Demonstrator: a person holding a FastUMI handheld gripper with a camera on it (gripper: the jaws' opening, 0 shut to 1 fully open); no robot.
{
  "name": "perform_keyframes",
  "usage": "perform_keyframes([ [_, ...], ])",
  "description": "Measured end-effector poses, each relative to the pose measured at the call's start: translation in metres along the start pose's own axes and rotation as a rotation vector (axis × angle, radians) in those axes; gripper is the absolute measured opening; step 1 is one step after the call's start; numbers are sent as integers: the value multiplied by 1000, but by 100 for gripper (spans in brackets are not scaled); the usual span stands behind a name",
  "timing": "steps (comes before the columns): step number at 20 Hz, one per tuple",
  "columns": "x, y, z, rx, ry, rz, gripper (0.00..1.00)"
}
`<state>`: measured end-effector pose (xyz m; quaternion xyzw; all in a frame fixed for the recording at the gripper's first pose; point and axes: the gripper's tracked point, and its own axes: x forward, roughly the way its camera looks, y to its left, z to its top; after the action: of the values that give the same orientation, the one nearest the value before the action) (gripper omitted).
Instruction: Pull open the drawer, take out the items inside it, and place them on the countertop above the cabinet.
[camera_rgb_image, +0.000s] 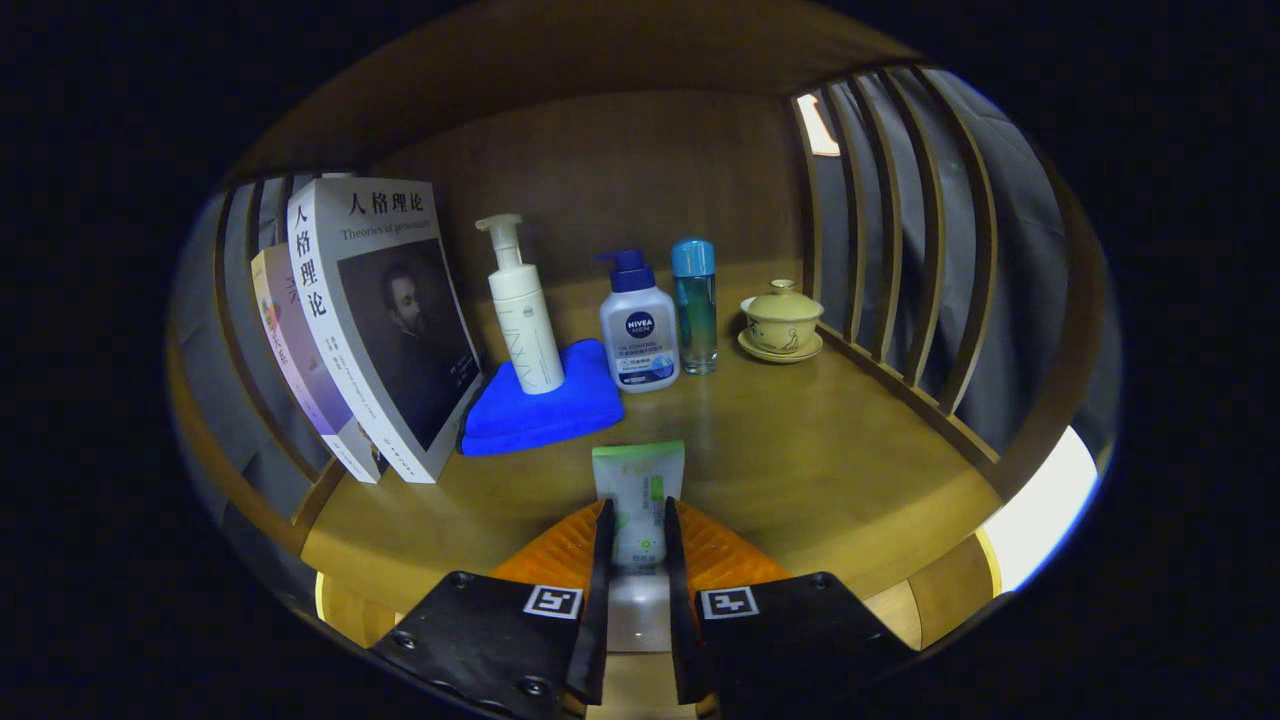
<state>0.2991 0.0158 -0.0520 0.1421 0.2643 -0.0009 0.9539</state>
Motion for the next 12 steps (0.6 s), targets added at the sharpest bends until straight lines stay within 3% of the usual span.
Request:
perform_keyframes([
  [2,2,1,3,4,-11,13,32],
  [7,-23,2,30,17,-178,36,98],
  [12,-88,-5,46,-29,-325,24,98],
])
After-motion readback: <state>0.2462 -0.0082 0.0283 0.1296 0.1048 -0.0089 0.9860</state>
